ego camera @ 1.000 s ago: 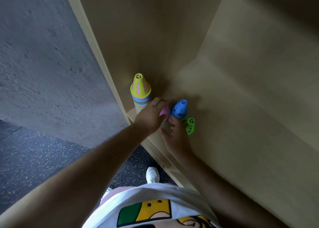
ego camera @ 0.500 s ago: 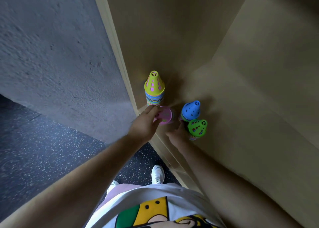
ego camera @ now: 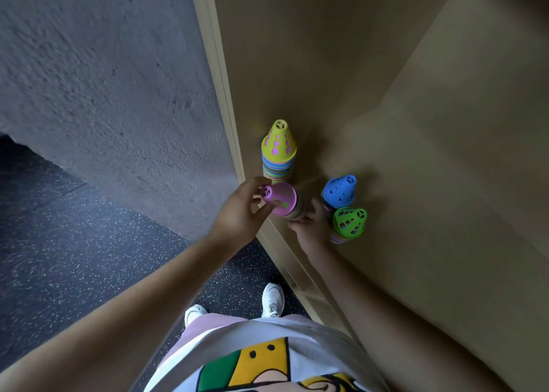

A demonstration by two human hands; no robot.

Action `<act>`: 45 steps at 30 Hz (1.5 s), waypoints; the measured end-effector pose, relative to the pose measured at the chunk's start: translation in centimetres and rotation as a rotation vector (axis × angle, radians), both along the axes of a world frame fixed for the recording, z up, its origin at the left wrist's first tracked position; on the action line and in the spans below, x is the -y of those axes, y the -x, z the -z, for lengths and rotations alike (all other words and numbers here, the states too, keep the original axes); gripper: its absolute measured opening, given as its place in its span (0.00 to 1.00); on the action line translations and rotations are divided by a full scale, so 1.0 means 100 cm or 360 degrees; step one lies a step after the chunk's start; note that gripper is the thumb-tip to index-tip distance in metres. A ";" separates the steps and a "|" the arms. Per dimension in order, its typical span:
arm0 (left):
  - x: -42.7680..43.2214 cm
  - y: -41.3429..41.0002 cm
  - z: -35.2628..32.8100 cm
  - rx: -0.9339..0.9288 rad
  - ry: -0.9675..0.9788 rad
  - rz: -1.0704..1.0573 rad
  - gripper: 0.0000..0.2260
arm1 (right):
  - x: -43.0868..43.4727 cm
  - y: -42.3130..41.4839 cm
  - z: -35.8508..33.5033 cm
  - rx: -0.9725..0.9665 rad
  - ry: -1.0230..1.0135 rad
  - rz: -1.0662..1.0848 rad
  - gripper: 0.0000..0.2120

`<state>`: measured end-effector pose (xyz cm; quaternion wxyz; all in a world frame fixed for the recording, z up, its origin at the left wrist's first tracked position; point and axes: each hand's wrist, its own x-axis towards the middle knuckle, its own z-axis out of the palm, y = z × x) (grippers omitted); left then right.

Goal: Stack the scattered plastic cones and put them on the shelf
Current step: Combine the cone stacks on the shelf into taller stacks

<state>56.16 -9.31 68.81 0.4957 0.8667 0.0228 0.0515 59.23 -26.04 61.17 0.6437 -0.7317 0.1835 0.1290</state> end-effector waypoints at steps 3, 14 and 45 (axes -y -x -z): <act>-0.003 0.000 -0.034 0.0100 0.0079 0.0021 0.17 | 0.004 0.009 -0.025 0.0201 -0.0004 -0.0051 0.30; 0.008 -0.049 -0.171 0.0708 -0.0063 0.0147 0.15 | 0.009 -0.018 -0.147 0.0753 0.0010 -0.0236 0.23; -0.009 -0.073 -0.137 0.0744 -0.0745 0.0082 0.29 | -0.008 -0.062 -0.138 0.0798 0.0807 -0.0403 0.33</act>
